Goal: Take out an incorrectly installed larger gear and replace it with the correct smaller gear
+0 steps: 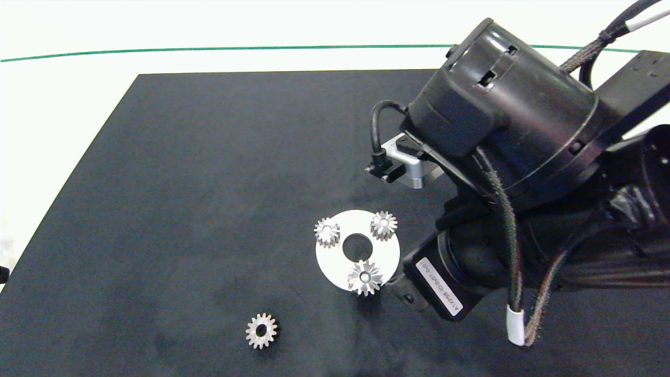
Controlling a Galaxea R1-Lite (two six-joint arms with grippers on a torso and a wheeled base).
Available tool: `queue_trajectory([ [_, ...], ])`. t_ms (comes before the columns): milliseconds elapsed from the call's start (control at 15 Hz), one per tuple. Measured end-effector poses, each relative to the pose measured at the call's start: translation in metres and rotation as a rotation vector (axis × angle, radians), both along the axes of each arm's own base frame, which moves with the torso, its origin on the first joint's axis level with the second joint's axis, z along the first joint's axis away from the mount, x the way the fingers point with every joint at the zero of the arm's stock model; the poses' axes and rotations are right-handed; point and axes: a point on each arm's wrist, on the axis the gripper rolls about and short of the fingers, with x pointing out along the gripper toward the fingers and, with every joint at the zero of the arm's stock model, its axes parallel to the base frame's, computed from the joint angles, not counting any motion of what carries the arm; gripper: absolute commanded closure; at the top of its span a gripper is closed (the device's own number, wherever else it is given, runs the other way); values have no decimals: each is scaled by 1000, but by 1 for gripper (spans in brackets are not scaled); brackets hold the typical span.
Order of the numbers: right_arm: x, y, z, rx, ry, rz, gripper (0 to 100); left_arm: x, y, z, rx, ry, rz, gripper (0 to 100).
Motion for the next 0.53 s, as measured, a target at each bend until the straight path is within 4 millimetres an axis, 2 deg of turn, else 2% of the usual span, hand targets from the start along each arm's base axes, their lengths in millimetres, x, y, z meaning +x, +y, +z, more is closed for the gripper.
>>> queue_trajectory([
  [533,35,27,-22,7,15,94,0,-1,0,0,1,-5,-2,0],
])
